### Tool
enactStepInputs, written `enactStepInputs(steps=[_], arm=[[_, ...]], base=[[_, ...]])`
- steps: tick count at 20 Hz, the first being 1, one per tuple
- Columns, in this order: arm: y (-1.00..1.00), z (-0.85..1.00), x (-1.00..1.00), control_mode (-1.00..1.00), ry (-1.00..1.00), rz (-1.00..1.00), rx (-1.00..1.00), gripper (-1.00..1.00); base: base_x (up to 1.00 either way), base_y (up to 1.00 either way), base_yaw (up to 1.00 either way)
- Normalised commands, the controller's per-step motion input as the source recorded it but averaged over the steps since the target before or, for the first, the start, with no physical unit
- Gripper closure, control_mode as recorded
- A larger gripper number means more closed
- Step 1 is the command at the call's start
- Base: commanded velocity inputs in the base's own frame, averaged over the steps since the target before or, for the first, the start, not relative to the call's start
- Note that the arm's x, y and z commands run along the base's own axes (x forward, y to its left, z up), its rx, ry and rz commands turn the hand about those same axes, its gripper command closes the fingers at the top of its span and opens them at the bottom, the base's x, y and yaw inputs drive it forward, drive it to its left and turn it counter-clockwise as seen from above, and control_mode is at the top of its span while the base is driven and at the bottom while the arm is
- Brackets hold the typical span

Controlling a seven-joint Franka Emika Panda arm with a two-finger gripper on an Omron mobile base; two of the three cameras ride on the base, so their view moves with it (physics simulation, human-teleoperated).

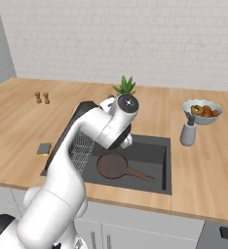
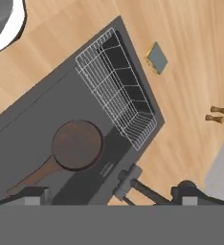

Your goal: Pick the pan and sponge and place them into the sink. Then turn on the water.

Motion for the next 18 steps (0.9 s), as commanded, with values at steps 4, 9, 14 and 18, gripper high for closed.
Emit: enactStepInputs(steps=[4, 9, 14, 18], arm=[[0.8, 0.0, -0.02, -1.0, 0.0, 0.37, -0.15, -1.0], [0.84, 0.0, -0.05, -1.0, 0.0, 0.34, -0.17, -1.0], [0.92, 0.0, -0.04, -1.0, -0.07, 0.16, -0.18, -1.0], [0.95, 0.0, 0.03, -1.0, -0.02, 0.11, -0.15, -1.0]], base=[[0.0, 0.0, 0.0], [0.0, 0.0, 0.0], [0.0, 0.0, 0.0], [0.0, 0.0, 0.0]])
